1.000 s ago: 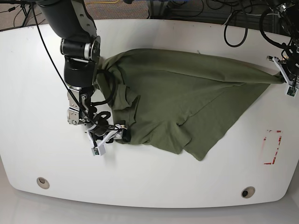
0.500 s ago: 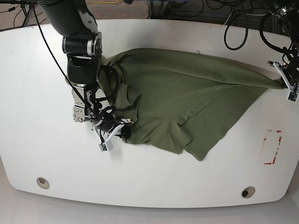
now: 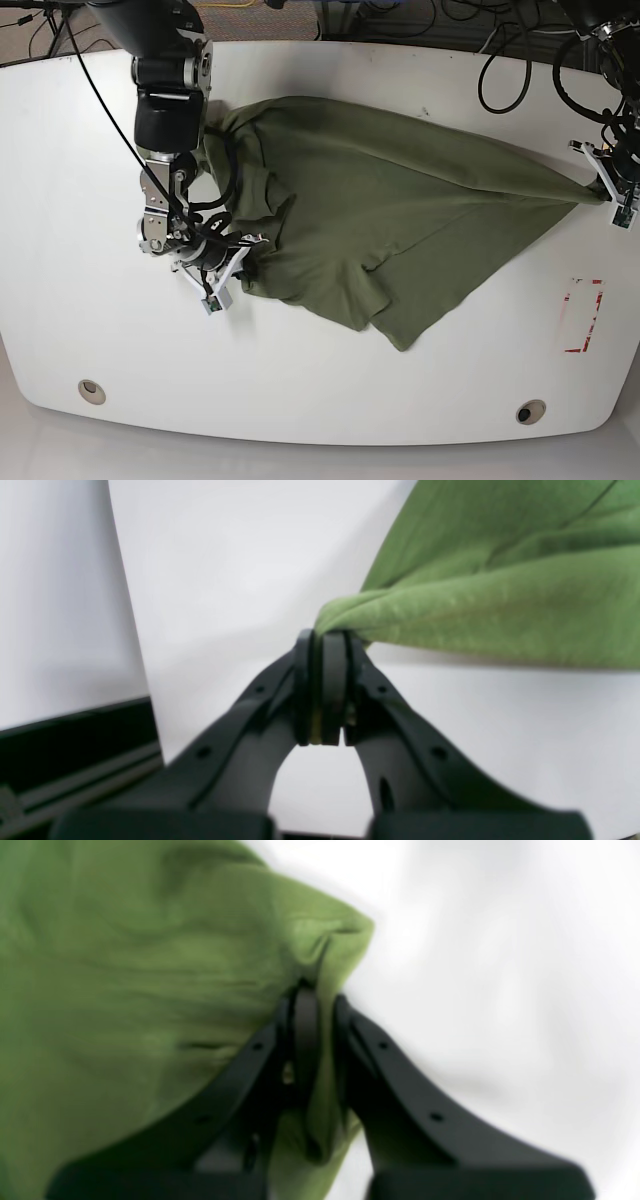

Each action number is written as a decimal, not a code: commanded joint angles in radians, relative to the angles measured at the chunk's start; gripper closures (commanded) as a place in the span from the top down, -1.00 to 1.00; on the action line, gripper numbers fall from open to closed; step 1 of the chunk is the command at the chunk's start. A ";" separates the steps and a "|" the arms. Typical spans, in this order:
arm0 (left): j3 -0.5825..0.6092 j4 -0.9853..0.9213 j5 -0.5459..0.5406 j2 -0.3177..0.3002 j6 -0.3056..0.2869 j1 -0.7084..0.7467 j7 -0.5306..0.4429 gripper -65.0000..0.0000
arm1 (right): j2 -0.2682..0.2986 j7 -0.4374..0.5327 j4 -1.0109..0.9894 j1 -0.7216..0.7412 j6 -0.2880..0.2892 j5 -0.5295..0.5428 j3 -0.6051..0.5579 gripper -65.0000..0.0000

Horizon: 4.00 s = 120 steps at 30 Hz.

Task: Layout the t-shirt on the table in an organized manner, then fold the t-shirt properly
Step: 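Lift the shirt with both grippers and swing it up, then lay the shirt down on the table with both grippers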

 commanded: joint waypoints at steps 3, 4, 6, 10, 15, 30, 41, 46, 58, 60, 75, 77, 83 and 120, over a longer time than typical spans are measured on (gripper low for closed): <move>-0.005 0.027 0.007 0.012 0.006 -0.019 -0.007 -1.00 | 0.008 -0.114 0.307 -0.062 0.011 0.020 0.003 -0.92; -0.005 0.034 0.007 0.017 0.006 -0.028 -0.007 -1.00 | 0.008 -0.134 0.339 -0.070 0.011 0.020 0.003 -0.92; -0.007 0.051 0.023 0.021 0.006 -0.051 -0.005 -1.00 | 0.008 -0.185 0.427 -0.085 0.012 0.020 0.003 -0.92; -0.005 0.059 0.085 0.027 0.006 -0.090 -0.005 -1.00 | 0.010 -0.249 0.537 -0.090 0.014 0.020 0.002 -0.92; 0.012 0.059 0.160 0.069 0.006 -0.193 -0.005 -1.00 | 0.044 -0.308 0.635 -0.057 0.014 0.020 0.000 -0.92; 0.150 0.057 0.409 0.147 0.006 -0.581 -0.002 -1.00 | 0.151 -0.332 0.586 0.263 0.084 0.022 -0.001 -0.91; 0.259 0.056 0.510 0.159 0.006 -0.960 0.013 -1.00 | 0.282 -0.401 0.548 0.651 0.107 0.026 -0.153 -0.91; 0.306 0.050 0.518 0.118 0.006 -1.136 0.087 -1.00 | 0.324 -0.459 0.545 0.831 0.114 0.025 -0.204 -0.90; 0.378 0.050 0.518 0.116 0.006 -1.288 0.146 -1.00 | 0.407 -0.607 0.603 0.916 0.114 0.026 -0.261 -0.90; 0.377 0.050 0.518 0.116 0.006 -1.276 0.148 -1.00 | 0.418 -0.624 0.634 0.916 0.114 0.026 -0.261 -0.90; 0.328 0.059 0.513 0.152 0.006 -0.906 0.105 -1.00 | 0.357 -0.634 0.956 0.303 0.114 0.026 0.066 -0.90; 0.328 0.059 0.513 0.153 0.006 -0.840 0.068 -1.00 | 0.324 -0.628 0.956 0.209 0.114 0.026 0.100 -0.90; 0.308 0.088 0.513 0.153 0.006 -0.645 0.004 -1.00 | 0.220 -0.504 0.962 -0.097 0.114 0.026 0.203 -0.91; 0.125 0.090 0.384 0.155 0.006 0.024 -0.070 -1.00 | 0.048 -0.331 0.956 -0.714 0.114 0.025 0.230 -0.91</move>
